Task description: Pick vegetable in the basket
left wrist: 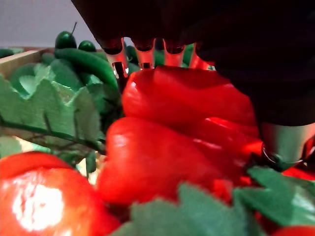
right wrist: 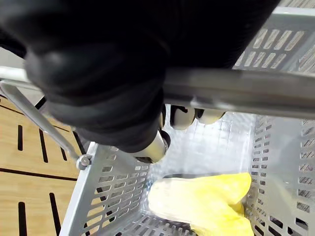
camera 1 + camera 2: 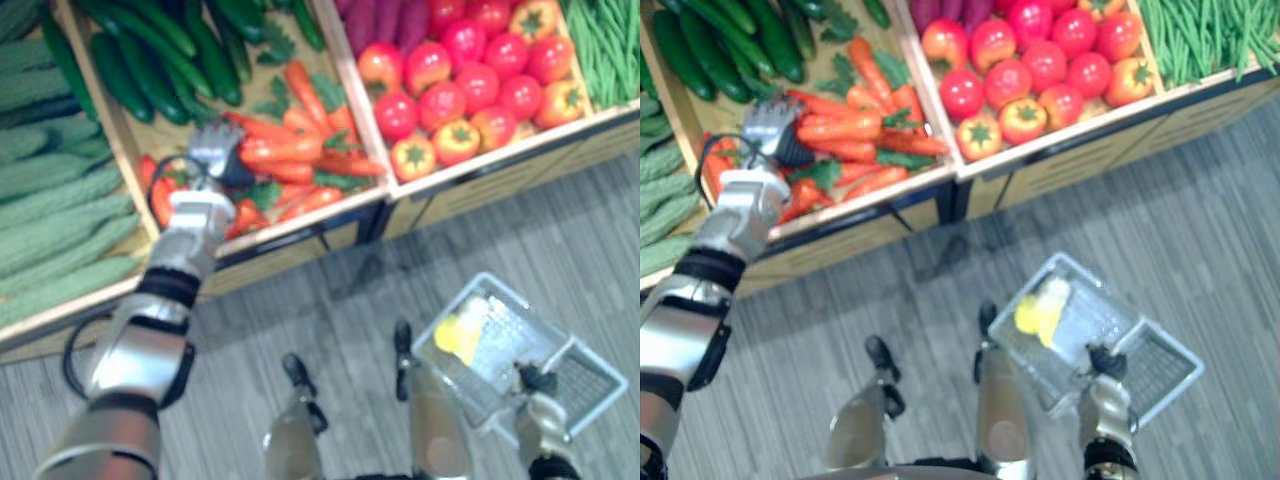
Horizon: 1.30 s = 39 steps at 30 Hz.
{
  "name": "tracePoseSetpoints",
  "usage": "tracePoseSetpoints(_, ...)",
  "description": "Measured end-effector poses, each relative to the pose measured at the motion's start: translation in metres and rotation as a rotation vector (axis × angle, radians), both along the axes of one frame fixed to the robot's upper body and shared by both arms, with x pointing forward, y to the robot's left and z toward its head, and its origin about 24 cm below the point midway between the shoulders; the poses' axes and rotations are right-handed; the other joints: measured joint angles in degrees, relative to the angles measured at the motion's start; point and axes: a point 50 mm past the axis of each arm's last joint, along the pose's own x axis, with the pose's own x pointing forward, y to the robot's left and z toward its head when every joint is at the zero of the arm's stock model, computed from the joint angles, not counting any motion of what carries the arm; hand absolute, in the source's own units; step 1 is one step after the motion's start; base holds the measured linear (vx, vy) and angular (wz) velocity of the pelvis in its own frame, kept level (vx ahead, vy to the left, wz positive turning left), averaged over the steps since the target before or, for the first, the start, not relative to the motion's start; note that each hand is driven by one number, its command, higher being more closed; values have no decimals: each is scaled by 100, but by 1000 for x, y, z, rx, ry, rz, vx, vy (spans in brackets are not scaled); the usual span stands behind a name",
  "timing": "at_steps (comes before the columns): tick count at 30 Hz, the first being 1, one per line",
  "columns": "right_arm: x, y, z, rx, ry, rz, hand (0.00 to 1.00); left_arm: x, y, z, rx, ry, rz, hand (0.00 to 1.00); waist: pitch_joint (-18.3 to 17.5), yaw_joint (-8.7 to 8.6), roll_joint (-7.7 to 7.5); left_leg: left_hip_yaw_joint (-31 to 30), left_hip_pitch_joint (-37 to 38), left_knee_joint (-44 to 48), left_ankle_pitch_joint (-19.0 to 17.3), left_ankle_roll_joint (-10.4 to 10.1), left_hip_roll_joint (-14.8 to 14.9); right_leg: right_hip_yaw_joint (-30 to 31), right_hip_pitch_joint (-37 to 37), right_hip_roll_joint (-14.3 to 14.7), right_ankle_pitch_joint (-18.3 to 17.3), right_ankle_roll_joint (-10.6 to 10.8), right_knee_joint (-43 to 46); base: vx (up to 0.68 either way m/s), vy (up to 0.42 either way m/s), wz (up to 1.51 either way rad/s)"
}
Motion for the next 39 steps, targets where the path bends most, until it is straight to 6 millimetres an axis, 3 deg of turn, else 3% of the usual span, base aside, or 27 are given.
tracePoseSetpoints(3,3,1,3,-6,-16,26,100,2,-2,14,32,-24,16,100,4,2,2,125,47,-83,8,9,-11,75,28,-6,102,7,-158,40,28,-13)
tracePoseSetpoints(8,-15,0,-4,-4,7,15,100,-3,-23,10,67,0,-70,100,62,-23,59,140,412,-65,11,12,25,-132,537,-32,98,8,-260,89,31,16)
tracePoseSetpoints(14,-25,1,-9,7,32,5,100,-25,-26,52,59,-236,-125,100,21,12,147,-68,773,-70,12,15,-14,-452,1122,-99,68,0,-289,48,25,27)
tracePoseSetpoints(17,-33,1,-15,16,67,-1,100,-41,-27,55,48,-315,-156,100,-202,30,285,-191,870,-87,11,17,-25,-564,1358,-120,50,23,-387,35,30,22)
tracePoseSetpoints(19,-37,4,-19,31,86,-2,100,-52,-29,39,34,-313,-187,100,-392,33,353,-177,997,-93,7,17,-21,-565,1543,-106,31,38,-504,39,11,2)
tracePoseSetpoints(21,-43,10,-25,55,110,1,100,-66,-40,12,1,-271,-254,100,-673,48,411,-124,1175,-93,-18,13,-3,-475,1731,-63,10,42,-622,35,-2,-15)
tracePoseSetpoints(23,-44,12,-27,64,122,15,100,-76,-51,-12,-53,-227,-305,100,-849,117,426,-92,1255,140,-227,30,56,-257,1777,8,5,37,-642,6,-6,-53)
tracePoseSetpoints(25,-40,13,-25,44,130,56,100,-92,-65,-37,-123,-179,-364,100,-914,201,418,-762,1164,902,-679,107,113,147,1828,55,12,42,-642,-28,-26,-86)
tracePoseSetpoints(26,-37,14,-24,34,133,85,100,-98,-69,-47,-151,-156,-389,100,-976,230,460,-1428,1059,1201,-1008,71,53,328,1801,95,11,40,-644,-81,49,-104)
tracePoseSetpoints(27,-34,14,-22,19,137,113,100,-105,-74,-57,-176,-132,-411,100,-1022,279,508,-2042,1052,1397,-1356,30,-65,564,1756,159,40,58,-646,-104,151,-122)
tracePoseSetpoints(28,-33,12,-21,-1,141,133,100,-110,-86,-69,-215,-93,-449,100,-1174,302,647,-2554,1085,1432,-1719,-29,-122,776,1696,287,97,123,-645,-91,145,-109)
tracePoseSetpoints(29,-32,14,-21,-1,141,143,100,-111,-92,-74,-235,-77,-469,100,-1212,299,639,-2560,1117,1443,-1800,-41,-176,873,1686,285,121,162,-650,-72,139,-80)
tracePoseSetpoints(32,-36,24,-21,3,139,167,100,-122,-126,-99,-326,17,-568,100,-1358,300,334,-2111,1246,1382,-1802,109,-478,1331,1606,63,352,297,-851,-88,193,-69)
tracePoseSetpoints(34,-23,35,-10,-10,79,208,100,-126,-148,-123,-381,137,-626,100,-1417,243,159,-1723,1289,1335,-1793,191,-652,1670,1427,-28,546,286,-934,-47,122,-79)
tracePoseSetpoints(35,-20,37,-7,-17,63,214,100,-128,-152,-130,-385,170,-635,100,-1421,224,147,-1615,1312,1367,-1800,211,-665,1642,1369,-31,635,202,-949,-13,89,-83)
tracePoseSetpoints(37,-11,42,2,-23,23,218,100,-130,-166,-145,-426,267,-655,100,-1422,178,202,-1271,1315,1416,-1782,263,-591,959,1240,-70,733,-997,-1074,-7,62,-79)
tracePoseSetpoints(38,-5,44,7,-37,-1,231,100,-131,-172,-148,-463,289,-661,100,-1419,174,209,-1051,1329,1345,-1743,322,-569,-306,1043,-312,600,-2271,-911,-33,99,-110)
tracePoseSetpoints(39,4,51,11,-44,-22,263,100,-130,-172,-150,-493,306,-663,100,-1411,208,172,-723,1471,1259,-1708,380,-501,-1161,993,-554,170,-2132,-742,-42,82,-135)
